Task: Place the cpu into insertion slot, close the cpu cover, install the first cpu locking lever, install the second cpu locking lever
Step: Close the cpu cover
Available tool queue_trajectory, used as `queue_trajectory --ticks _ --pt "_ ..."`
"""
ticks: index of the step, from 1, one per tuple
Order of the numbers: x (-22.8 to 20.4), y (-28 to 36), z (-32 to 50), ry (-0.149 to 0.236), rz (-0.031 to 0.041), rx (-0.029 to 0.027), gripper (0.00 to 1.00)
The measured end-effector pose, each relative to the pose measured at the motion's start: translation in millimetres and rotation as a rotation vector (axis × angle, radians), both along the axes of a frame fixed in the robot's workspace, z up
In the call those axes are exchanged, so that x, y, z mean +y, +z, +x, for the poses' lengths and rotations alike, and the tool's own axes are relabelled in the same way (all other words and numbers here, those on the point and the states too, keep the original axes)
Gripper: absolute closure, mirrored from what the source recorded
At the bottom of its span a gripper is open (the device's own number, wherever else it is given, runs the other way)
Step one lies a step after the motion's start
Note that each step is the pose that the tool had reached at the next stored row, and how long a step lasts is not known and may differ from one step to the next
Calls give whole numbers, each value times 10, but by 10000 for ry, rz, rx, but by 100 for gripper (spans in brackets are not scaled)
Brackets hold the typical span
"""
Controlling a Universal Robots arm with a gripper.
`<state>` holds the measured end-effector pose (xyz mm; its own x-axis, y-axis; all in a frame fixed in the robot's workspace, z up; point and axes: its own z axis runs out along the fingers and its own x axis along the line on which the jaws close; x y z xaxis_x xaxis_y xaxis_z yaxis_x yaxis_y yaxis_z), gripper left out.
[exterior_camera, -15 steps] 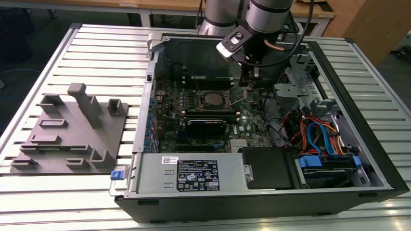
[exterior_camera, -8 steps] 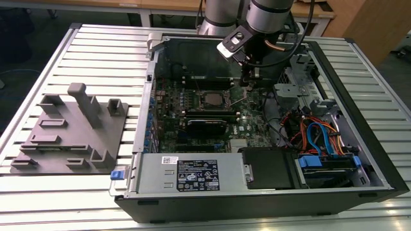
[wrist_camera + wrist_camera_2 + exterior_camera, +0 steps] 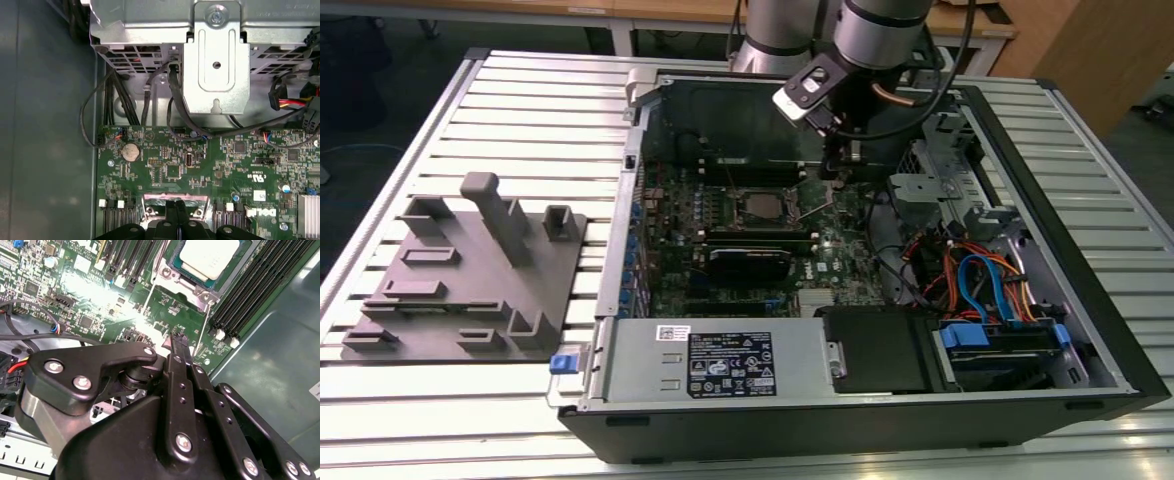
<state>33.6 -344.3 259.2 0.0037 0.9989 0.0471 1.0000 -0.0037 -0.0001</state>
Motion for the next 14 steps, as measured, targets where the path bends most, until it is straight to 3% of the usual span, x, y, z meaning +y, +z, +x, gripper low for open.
queue_trajectory --ticks 6,11,14 --pt "0 -12 128 -1 -3 24 89" --pt "0 -40 240 -1 -2 81 89" --pt "0 -58 270 0 -3 97 89"
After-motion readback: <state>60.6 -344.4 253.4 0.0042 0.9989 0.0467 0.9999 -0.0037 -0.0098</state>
